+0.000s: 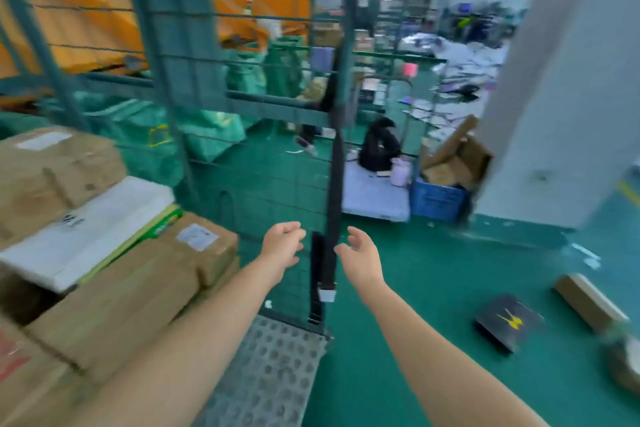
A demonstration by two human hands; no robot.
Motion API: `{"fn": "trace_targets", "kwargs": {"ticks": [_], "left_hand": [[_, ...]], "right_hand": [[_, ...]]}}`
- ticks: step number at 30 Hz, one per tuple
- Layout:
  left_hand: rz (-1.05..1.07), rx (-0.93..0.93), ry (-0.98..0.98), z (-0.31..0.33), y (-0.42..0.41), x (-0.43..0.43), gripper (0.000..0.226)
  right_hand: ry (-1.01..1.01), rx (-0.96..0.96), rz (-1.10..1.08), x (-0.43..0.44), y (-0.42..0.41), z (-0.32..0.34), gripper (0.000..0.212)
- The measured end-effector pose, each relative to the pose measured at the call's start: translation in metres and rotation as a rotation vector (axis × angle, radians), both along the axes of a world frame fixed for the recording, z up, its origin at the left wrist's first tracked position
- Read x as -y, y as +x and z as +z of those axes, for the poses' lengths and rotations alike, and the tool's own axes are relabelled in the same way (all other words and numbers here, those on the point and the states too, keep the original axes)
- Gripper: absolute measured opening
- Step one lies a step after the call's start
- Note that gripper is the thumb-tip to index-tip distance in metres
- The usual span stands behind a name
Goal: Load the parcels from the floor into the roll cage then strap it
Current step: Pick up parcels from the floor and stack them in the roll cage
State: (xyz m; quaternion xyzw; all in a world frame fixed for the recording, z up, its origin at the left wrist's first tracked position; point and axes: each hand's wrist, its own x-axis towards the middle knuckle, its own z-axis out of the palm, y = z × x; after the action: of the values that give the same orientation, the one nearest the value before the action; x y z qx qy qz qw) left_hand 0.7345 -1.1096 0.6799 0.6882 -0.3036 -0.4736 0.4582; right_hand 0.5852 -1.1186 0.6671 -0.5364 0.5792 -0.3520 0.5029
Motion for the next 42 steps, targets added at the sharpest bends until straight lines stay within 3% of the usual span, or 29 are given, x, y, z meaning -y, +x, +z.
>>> {"fn": "trace_targets", "kwargs": {"ticks": [9,20,26,33,42], "left_hand": [[-0.398,-0.048,0.036,-0.008,-0.258,0.017,0.024],[-0.862,-0.107,0.072,-0.031,-0.611,-0.045,0.027],[-1.113,-0.092,0.091,-0.034,-0.761,-0.091,0.029],[-1.328,-0.002,0.174,-0.060,-0.882,-0.118,0.032],[-1.479,0.064,0.220,-0.084,-1.057,-0.076,0.037]], "right_hand": [[0.067,-0.012,-0.500,-0.056,-0.255,-0.014,0.053],[0.108,-0.062,-0.947,-0.170,-0.570,-0.030,0.055],[0.127,-0.064,-1.175,-0.238,-0.692,-0.030,0.058],[0.175,-0.008,-1.345,-0.281,-0.784,-0.042,0.059],[0.210,-0.024,-1.444,-0.243,-0.947,-0.049,0.063]]}}
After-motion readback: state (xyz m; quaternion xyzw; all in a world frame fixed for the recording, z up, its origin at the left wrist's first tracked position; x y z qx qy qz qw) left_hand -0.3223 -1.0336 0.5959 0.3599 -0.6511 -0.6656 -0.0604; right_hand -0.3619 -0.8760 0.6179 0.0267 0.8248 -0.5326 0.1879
